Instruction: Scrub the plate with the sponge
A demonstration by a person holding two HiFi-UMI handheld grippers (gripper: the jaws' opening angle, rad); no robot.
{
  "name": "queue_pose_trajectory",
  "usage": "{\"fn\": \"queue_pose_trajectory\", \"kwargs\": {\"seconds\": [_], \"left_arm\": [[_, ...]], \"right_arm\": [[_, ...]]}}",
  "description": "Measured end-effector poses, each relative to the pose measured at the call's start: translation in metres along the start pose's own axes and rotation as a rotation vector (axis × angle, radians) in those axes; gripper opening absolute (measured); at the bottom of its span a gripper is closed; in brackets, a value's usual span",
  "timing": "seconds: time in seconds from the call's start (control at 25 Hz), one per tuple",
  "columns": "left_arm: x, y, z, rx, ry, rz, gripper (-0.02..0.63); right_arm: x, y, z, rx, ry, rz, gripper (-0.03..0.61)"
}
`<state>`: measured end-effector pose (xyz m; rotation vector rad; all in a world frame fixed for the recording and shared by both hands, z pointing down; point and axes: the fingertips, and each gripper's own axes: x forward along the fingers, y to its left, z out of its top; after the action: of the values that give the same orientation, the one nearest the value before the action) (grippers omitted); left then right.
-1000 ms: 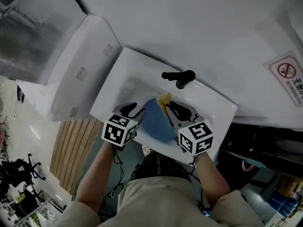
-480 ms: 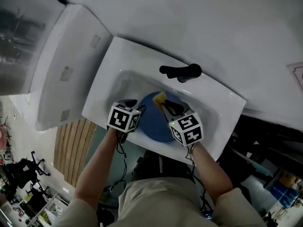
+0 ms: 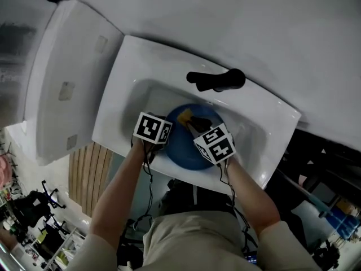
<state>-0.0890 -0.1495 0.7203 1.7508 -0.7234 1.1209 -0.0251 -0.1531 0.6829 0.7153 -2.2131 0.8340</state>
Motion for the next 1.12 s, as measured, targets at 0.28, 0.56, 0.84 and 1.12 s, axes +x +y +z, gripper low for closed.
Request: {"fn": "queue_pose_trajectory", "kwargs": {"seconds": [0.28,0.56,0.84,1.12], "left_arm": [[0.001,-0.011,0.003,-0.043,-0.034,-0.043,0.063],[-0.010,-0.007,0.011,-0.141,-0.096,-0.075,0.031],[-0.020,0.004,0.013,-0.192,-0.168,-0.040,0.021],[-0.027,0.011,0.018,-0.214,-0.232,0.012,0.020]], "right_arm": [[0.031,0.003,-0.006,-0.058,0.061,0.023,0.071],[0.034,-0.025,-0.013,-0.198,0.150,-0.071,0.071],[0.016,-0.054,-0.044,-0.259,0.276,-0.131,0.069],[-0.024,-0.040,-0.085,-0.323,0.453,-0.111,0.069]]}}
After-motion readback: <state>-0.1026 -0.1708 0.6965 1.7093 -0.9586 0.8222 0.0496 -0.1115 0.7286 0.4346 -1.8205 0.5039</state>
